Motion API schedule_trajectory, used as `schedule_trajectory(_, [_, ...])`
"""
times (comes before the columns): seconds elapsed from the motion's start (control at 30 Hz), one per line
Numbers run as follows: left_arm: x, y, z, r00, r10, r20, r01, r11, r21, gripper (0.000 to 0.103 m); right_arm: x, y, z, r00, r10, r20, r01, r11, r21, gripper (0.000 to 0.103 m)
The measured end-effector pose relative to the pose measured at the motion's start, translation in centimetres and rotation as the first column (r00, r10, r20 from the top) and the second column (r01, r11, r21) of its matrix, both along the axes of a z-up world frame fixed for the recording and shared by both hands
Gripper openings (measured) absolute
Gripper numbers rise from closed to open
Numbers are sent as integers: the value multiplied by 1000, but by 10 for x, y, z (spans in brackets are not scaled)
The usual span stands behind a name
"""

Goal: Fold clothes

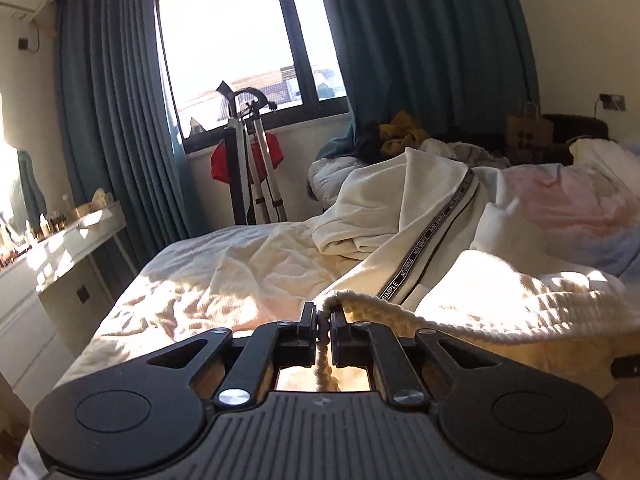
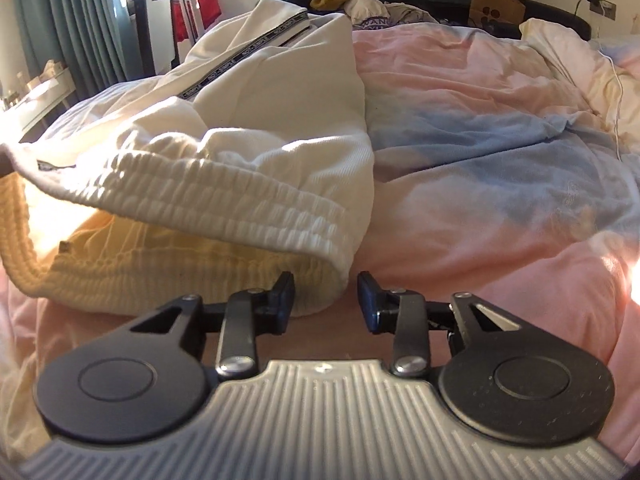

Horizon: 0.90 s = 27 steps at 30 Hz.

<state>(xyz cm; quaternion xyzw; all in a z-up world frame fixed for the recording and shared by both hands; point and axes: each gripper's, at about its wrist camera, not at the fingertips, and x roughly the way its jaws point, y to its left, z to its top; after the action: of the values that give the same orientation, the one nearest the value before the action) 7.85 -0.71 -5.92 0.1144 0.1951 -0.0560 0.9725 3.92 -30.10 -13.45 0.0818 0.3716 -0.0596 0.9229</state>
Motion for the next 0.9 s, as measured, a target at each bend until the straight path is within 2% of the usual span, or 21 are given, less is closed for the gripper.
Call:
schedule_trajectory(0.13, [8, 24, 2, 996, 49, -71, -58, 990, -127, 7, 2, 4, -2, 1000, 26, -4, -26, 1000, 2, 50])
schedule_trajectory(0.23, [4, 46, -3, 987, 92, -128, -118, 970, -212, 8, 4, 7, -4, 999, 44, -6, -44, 999, 6, 51])
schedule_trajectory(0.4, [9, 69, -14, 967, 139, -214, -202, 930, -307, 8, 5, 12, -4, 998, 68, 16, -68, 998, 15, 51])
schedule_trajectory(0.47, [10, 73, -17, 963, 140, -228, -211, 921, -326, 9, 6, 11, -4, 995, 93, 37, -95, 992, 77, 50])
schedule_trajectory(0.53, [9, 73, -18, 963, 140, -232, -213, 920, -330, 11, 6, 8, -3, 992, 100, 71, -111, 980, 163, 45])
schedule_trajectory(0.57, [8, 72, -18, 964, 137, -228, -209, 922, -327, 11, 6, 8, -2, 991, 99, 85, -112, 979, 172, 42])
schedule_trajectory(0.63, [3, 72, -18, 964, 136, -228, -206, 924, -322, 14, 3, 8, 2, 990, 89, 110, -106, 981, 163, 17])
schedule_trajectory(0.67, [0, 72, -18, 964, 136, -230, -206, 925, -319, 15, 2, 6, 4, 989, 81, 124, -102, 980, 169, 13])
schedule_trajectory(0.73, [-6, 73, -17, 963, 132, -233, -204, 926, -316, 21, 0, 2, 8, 986, 66, 155, -95, 977, 191, 10])
schedule_trajectory(0.8, [-13, 74, -16, 964, 126, -235, -198, 927, -317, 23, -3, -3, 15, 979, 51, 197, -95, 970, 223, 9])
schedule_trajectory(0.9, [-28, 67, -10, 972, 105, -209, -160, 950, -267, 37, -9, -5, 24, 967, 49, 250, -109, 967, 231, 9])
